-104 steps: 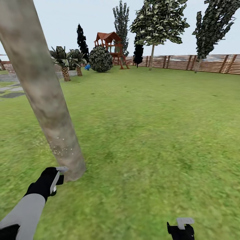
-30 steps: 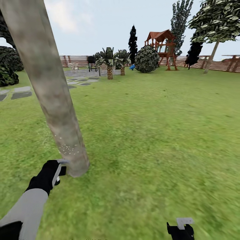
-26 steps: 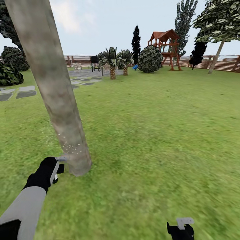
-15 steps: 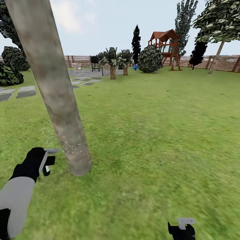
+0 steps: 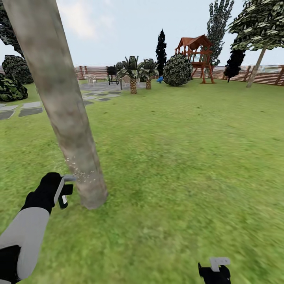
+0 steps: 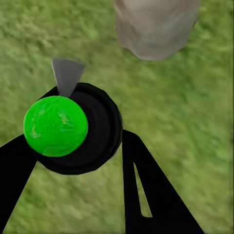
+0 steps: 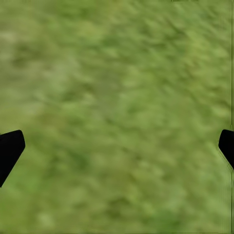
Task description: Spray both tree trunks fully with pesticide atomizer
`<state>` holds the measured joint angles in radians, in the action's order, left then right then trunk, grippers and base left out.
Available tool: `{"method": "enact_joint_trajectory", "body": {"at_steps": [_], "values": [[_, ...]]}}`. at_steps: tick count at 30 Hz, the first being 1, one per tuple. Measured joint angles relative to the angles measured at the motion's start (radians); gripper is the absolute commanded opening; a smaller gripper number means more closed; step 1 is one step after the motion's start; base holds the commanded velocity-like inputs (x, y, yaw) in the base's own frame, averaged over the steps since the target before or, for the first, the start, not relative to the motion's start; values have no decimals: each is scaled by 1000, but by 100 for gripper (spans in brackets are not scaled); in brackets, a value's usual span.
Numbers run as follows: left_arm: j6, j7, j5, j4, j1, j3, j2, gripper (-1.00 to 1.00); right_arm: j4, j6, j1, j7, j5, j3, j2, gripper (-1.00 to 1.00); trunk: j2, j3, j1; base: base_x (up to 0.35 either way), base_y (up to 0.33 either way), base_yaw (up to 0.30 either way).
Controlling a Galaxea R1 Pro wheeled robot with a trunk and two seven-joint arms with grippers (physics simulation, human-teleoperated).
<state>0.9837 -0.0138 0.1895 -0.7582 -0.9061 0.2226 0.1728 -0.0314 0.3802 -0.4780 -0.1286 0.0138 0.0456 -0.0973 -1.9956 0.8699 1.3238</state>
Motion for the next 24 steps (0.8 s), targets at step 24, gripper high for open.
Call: {"method": "enact_joint_trajectory", "body": {"at_steps": [24], "values": [[1,-1,1,-8,2,0,-2,-100,0,0,0,0,0,0,2,100,0,0,0,46,-265,73]]}}
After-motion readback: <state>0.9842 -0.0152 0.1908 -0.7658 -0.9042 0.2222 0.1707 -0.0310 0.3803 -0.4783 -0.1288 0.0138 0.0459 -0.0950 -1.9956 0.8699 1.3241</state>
